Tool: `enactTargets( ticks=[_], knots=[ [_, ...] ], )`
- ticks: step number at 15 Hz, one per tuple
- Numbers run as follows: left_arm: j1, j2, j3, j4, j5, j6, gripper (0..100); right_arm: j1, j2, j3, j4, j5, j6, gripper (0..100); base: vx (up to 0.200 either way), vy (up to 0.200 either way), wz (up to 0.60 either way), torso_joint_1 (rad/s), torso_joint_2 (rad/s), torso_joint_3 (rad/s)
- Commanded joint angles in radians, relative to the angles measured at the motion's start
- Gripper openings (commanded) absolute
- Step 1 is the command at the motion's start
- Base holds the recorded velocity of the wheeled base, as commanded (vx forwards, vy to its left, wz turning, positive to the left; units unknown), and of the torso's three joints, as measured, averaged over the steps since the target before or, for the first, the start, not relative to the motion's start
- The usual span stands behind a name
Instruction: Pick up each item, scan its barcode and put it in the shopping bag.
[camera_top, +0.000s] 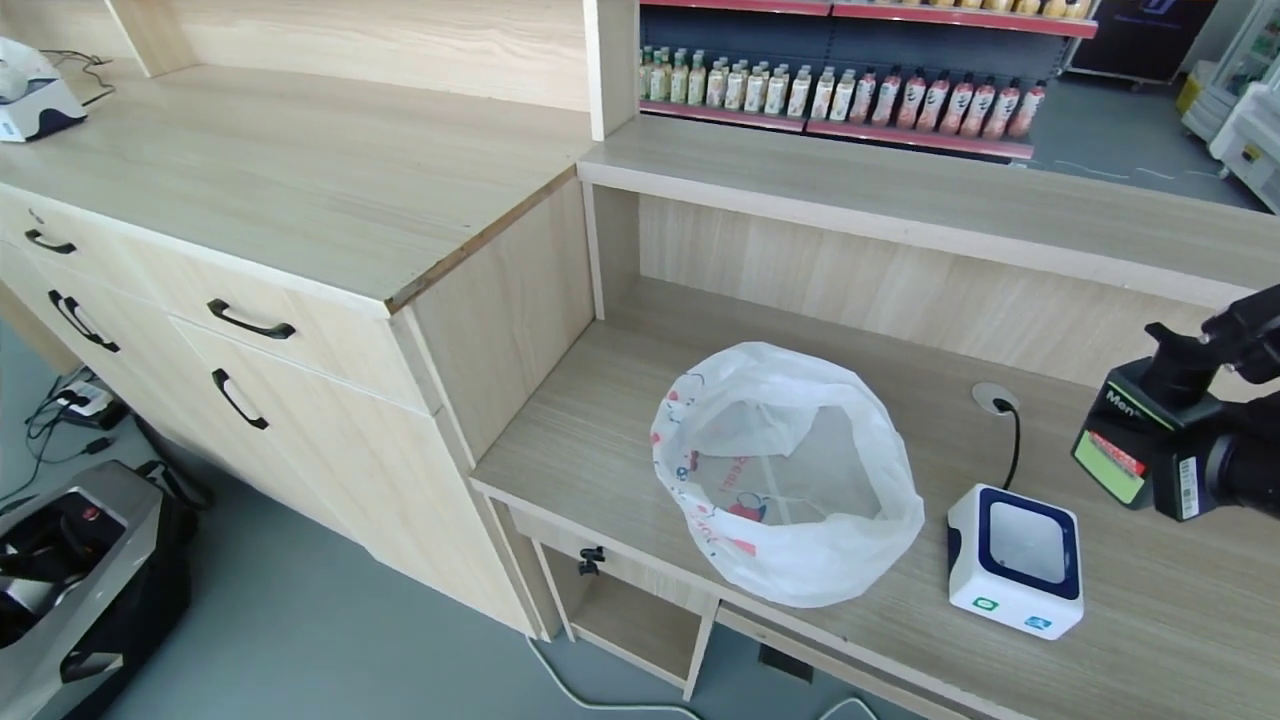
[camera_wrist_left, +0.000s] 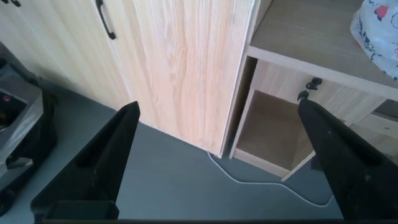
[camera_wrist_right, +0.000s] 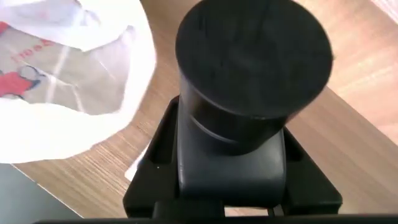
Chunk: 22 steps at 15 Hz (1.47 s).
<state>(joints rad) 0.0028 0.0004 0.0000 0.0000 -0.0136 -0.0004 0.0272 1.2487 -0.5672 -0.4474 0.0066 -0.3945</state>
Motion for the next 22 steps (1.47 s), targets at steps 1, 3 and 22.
enactTargets(
  ticks=[1, 3, 22],
  knots=[
    [0.0, 0.0, 0.0, 0.0, 0.0, -0.001, 100, 0.08, -0.005, 0.0, -0.007, -0.02, -0.001, 0, 0.0, 0.0, 0.6, 0.002, 0.01, 0.007],
    [0.0, 0.0, 0.0, 0.0, 0.0, 0.0, 100, 0.085, 0.049, -0.006, -0.046, -0.025, 0.002, 0, 0.0, 0.0, 0.6, 0.0, 0.0, 0.007],
    [0.0, 0.0, 0.0, 0.0, 0.0, 0.0, 100, -0.119, 0.764, -0.092, -0.59, 0.121, 0.092, 0, 0.0, 0.0, 0.06, 0.0, 0.0, 0.0]
  ],
)
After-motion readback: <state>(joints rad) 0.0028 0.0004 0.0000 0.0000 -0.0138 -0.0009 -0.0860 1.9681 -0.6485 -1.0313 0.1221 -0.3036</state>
